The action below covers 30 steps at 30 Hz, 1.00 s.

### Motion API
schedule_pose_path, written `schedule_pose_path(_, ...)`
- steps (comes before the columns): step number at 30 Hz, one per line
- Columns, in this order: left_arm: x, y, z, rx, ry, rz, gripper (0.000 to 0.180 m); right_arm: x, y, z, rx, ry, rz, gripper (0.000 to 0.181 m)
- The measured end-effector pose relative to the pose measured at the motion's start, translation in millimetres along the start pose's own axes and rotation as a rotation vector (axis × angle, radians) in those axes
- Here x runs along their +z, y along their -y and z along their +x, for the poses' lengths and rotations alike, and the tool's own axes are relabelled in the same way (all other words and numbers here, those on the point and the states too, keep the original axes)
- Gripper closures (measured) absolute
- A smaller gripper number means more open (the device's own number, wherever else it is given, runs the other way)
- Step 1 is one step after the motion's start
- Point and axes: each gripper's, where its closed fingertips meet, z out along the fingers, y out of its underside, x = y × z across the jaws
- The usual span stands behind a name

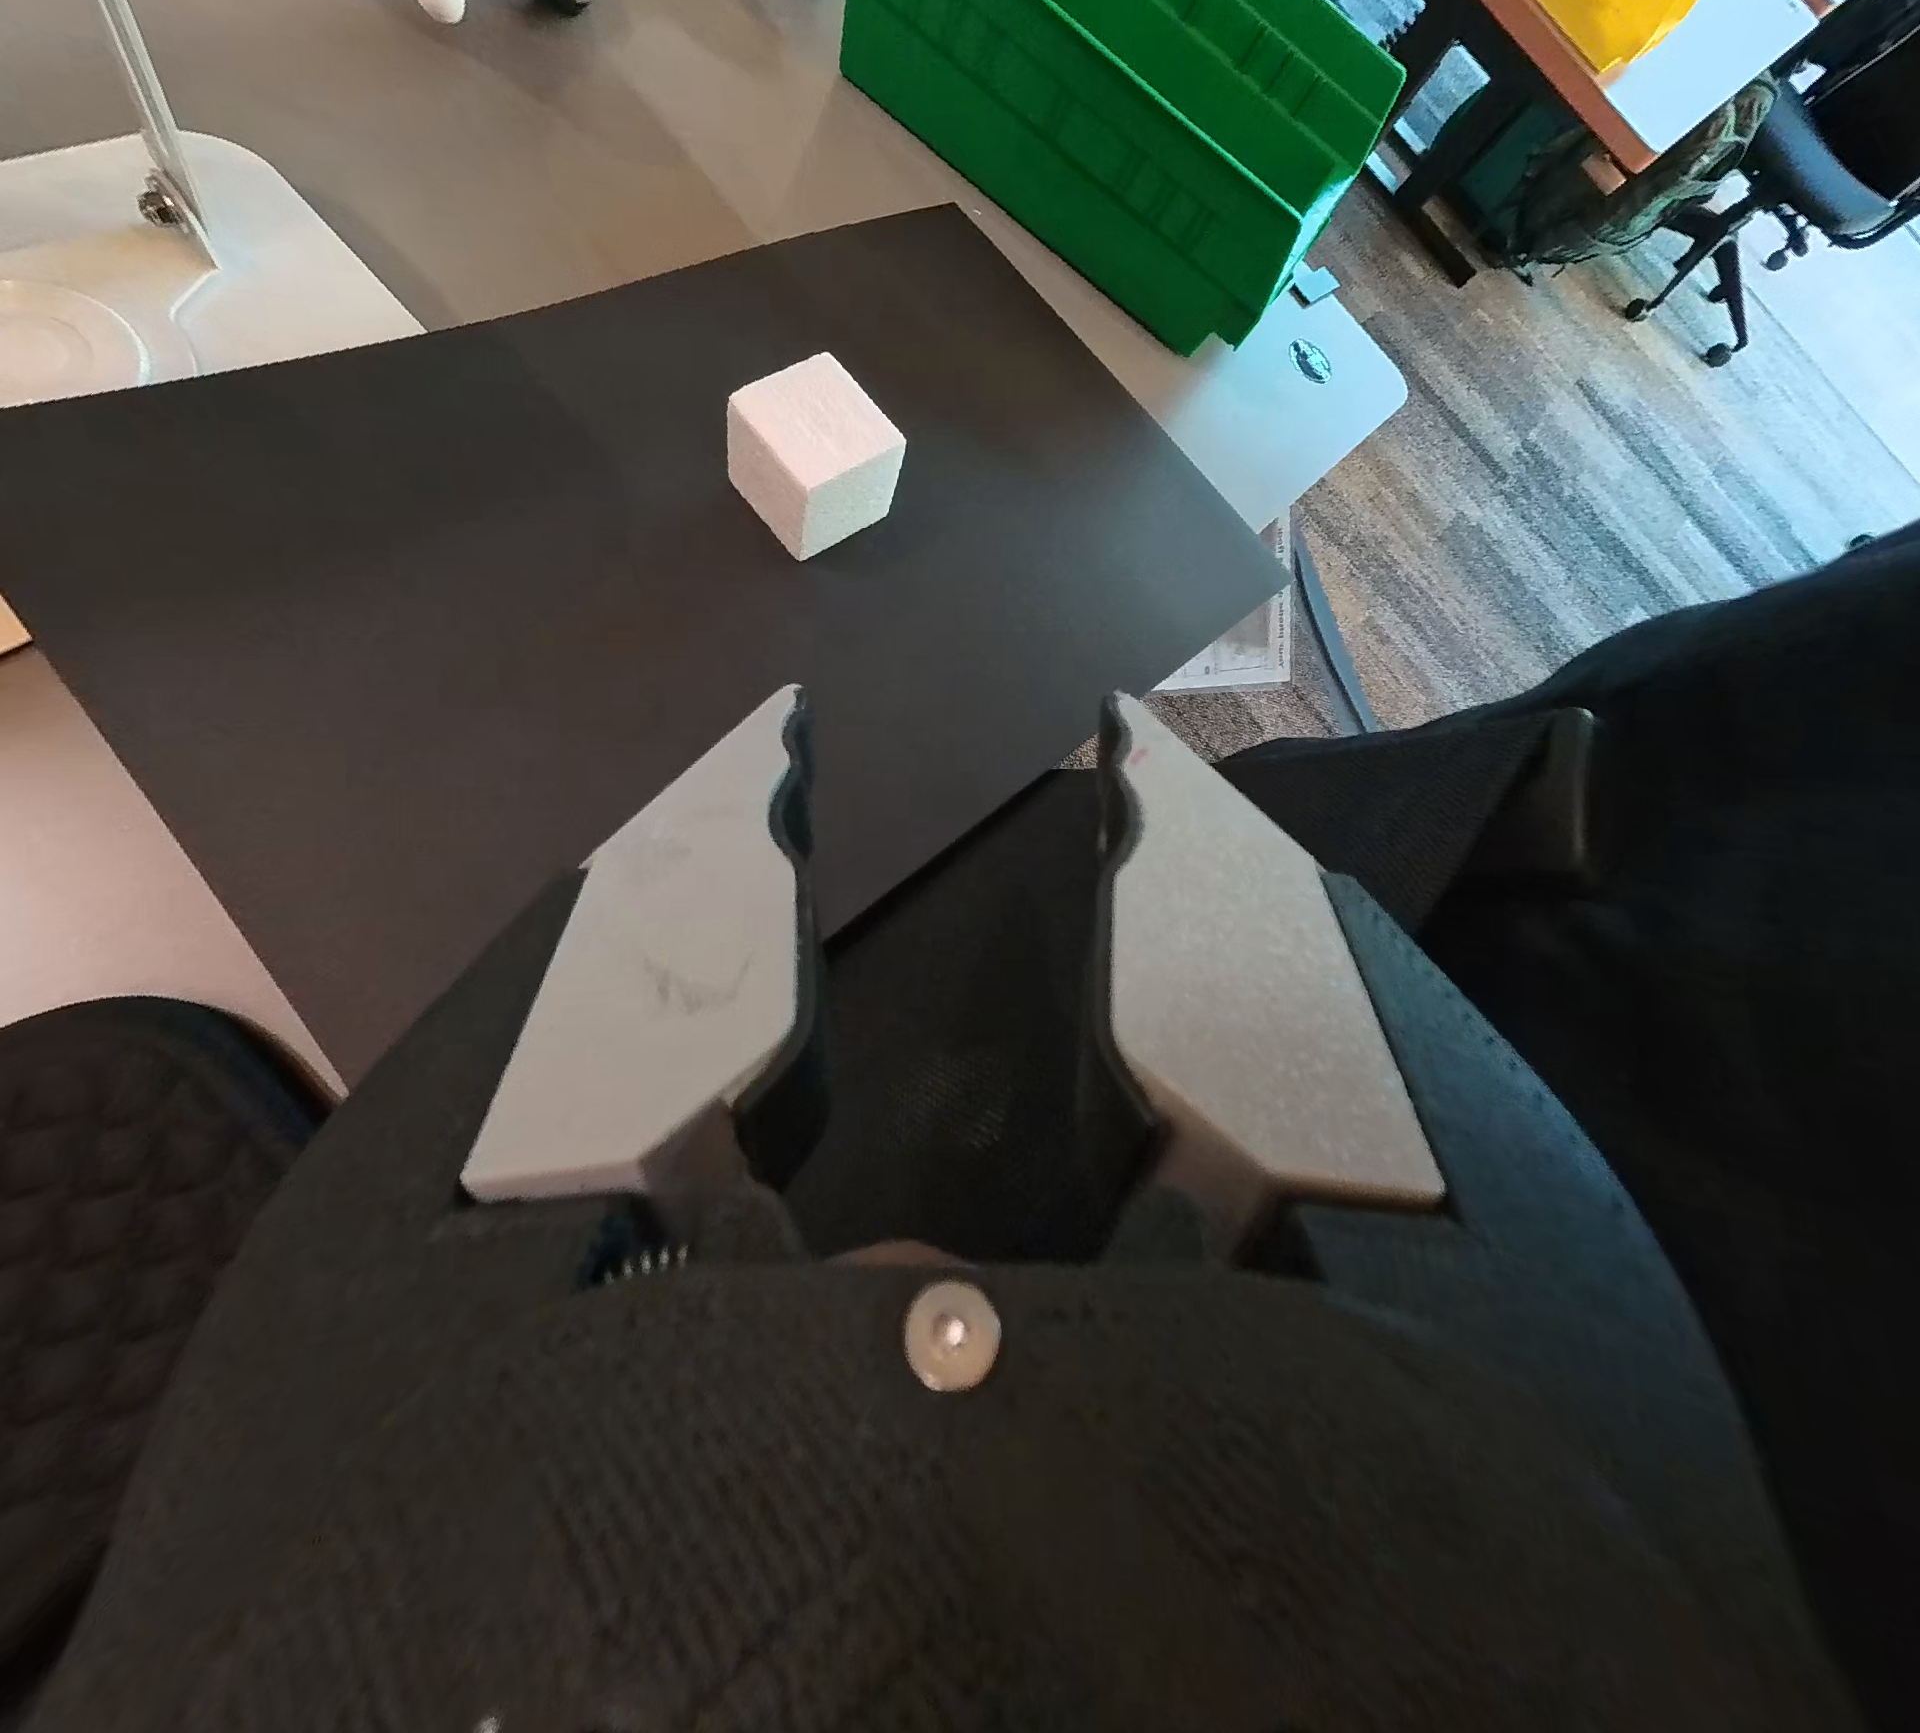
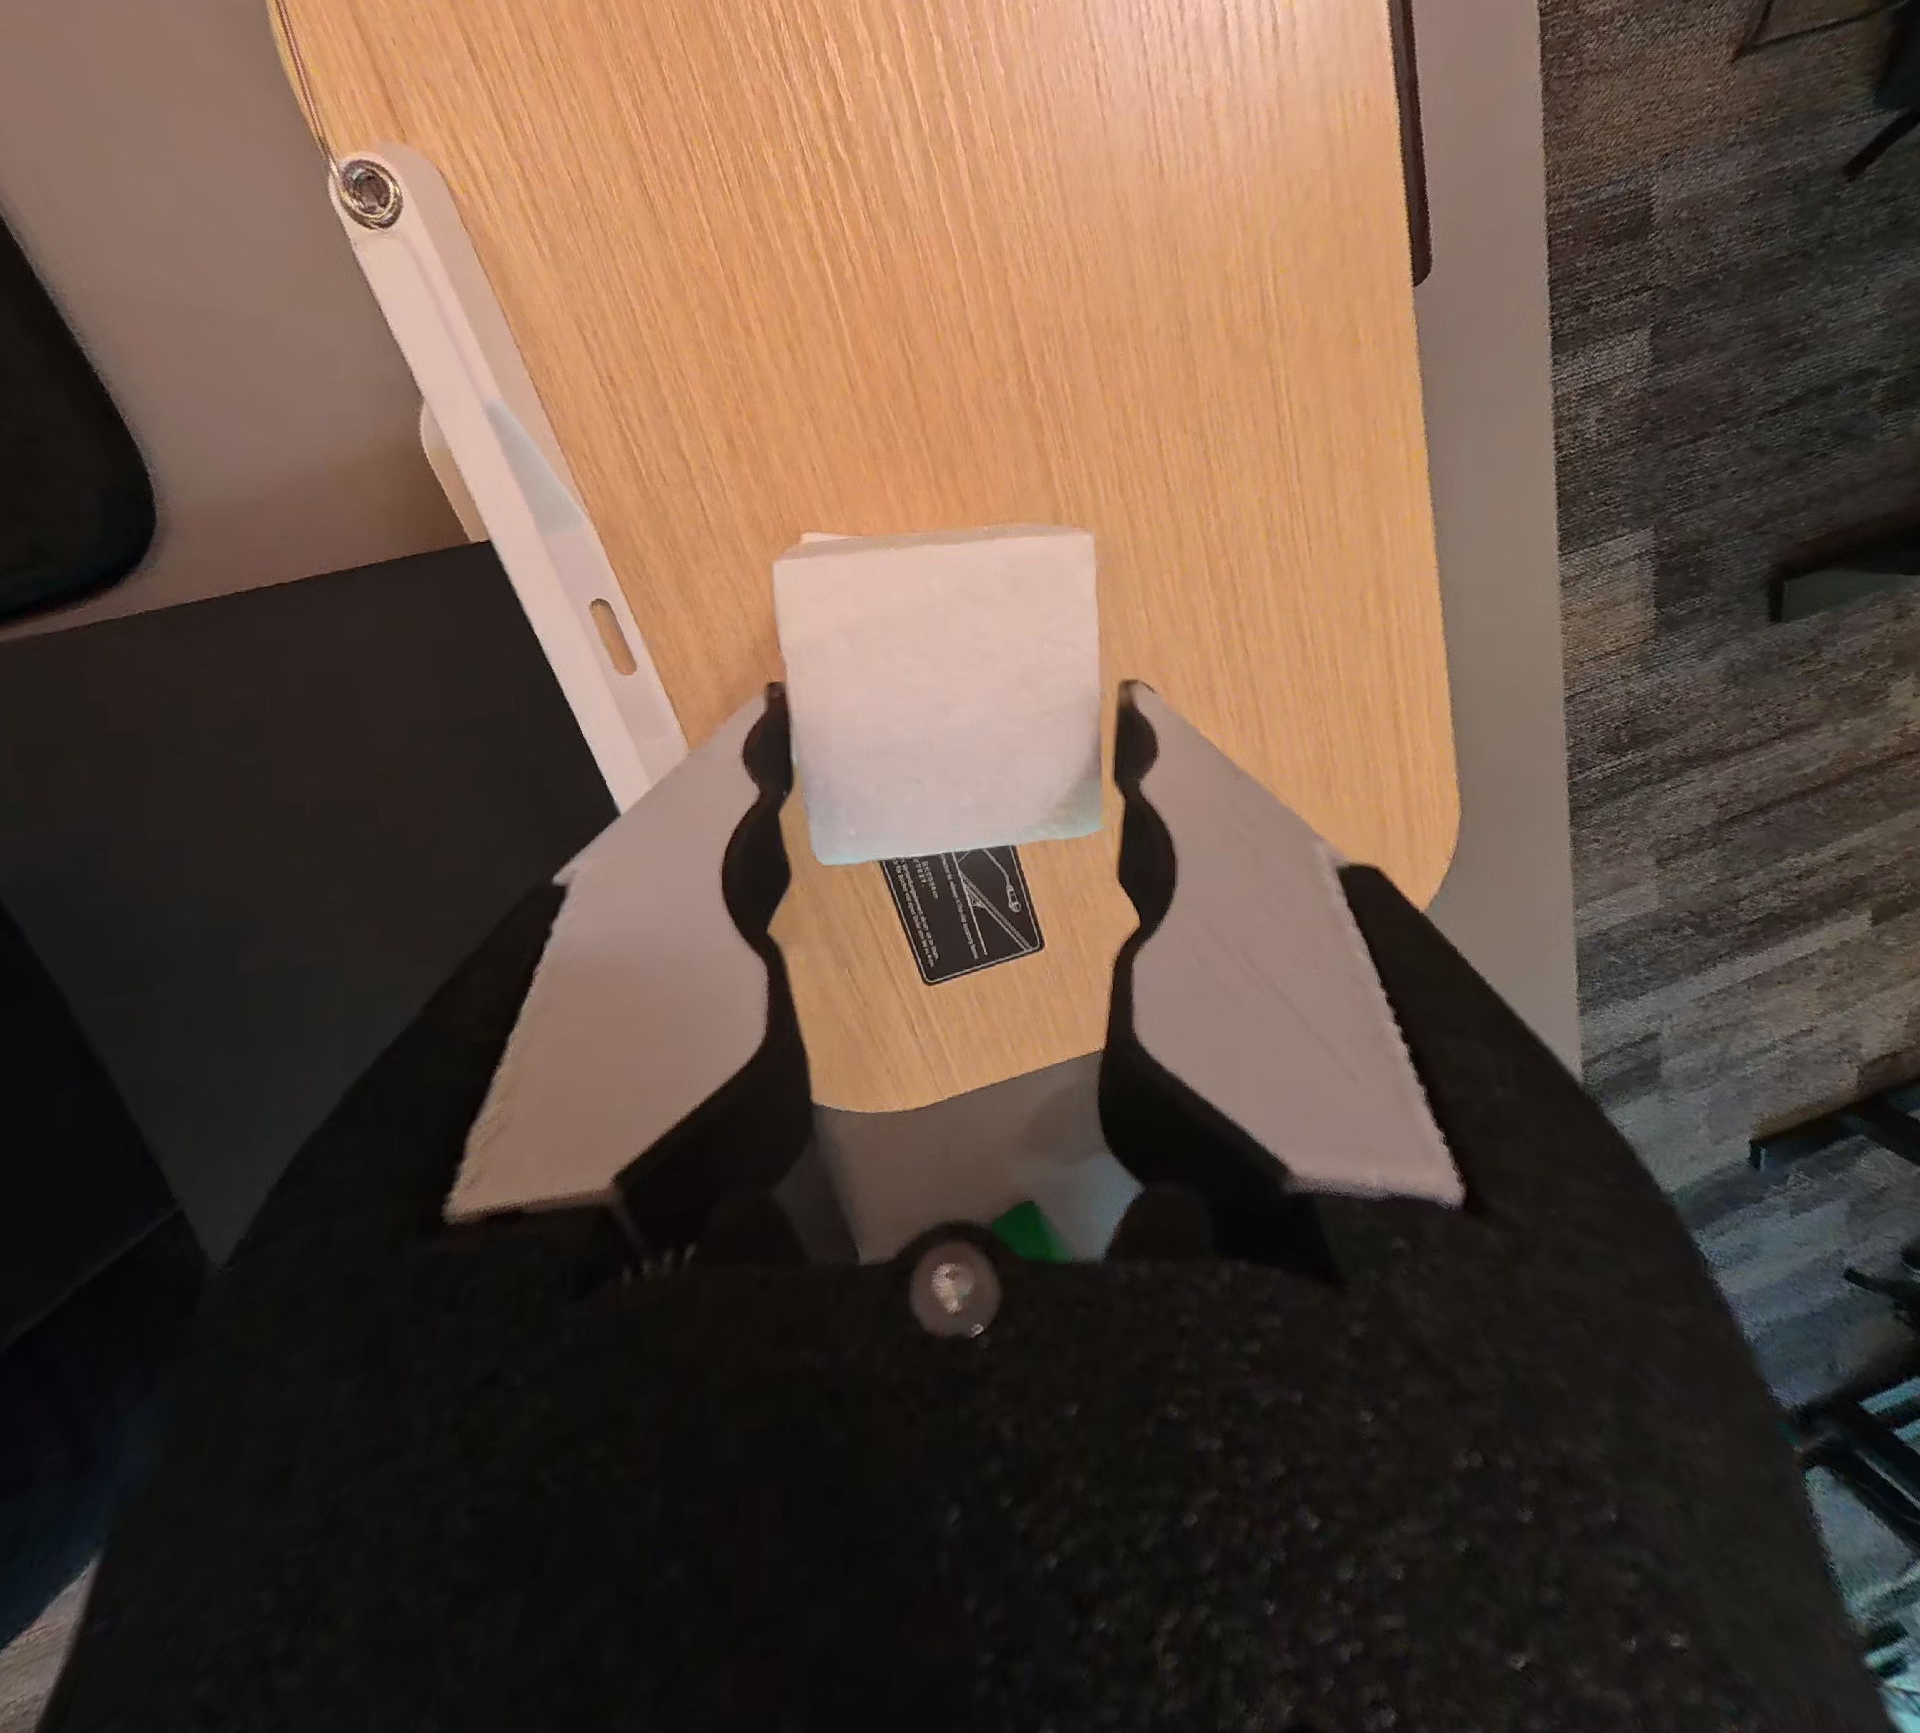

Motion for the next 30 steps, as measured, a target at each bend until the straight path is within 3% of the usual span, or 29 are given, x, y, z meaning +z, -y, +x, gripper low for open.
schedule_pose_path(5,-0.4,1.0,0.1,-0.003,-0.006,0.004,0.127,-21.3,-3.9,-0.6,0.045,-0.024,0.087,0.106)
schedule_pose_path(11,-2.8,7.2,1.4,0.000,-0.020,0.020,0.122,-77.5,-69.9,-68.0,0.029,0.121,0.455,0.096)
schedule_pose_path(18,-6.8,22.9,7.9,0.066,-0.062,0.008,0.116,16.8,-225.8,-169.7,-0.023,0.288,0.265,0.096)
schedule_pose_path(24,-2.2,34.0,-16.7,0.236,0.021,-0.068,0.110,89.6,-262.5,-211.4,-0.086,0.287,0.115,0.096)
schedule_pose_path(25,0.5,33.3,-21.6,0.261,0.025,-0.081,0.110,96.5,-264.5,-212.2,-0.092,0.280,0.098,0.104)
schedule_pose_path(26,4.0,32.4,-26.5,0.293,0.027,-0.087,0.110,100.2,-265.9,-214.3,-0.099,0.288,0.086,0.123)
schedule_pose_path(28,12.1,28.3,-35.5,0.364,0.025,-0.119,0.109,94.5,-259.7,-221.2,-0.069,0.351,0.116,0.123)
schedule_pose_path(30,18.9,30.2,-40.7,0.440,0.037,-0.148,0.103,71.2,-237.0,-226.2,0.067,0.464,0.251,0.124)
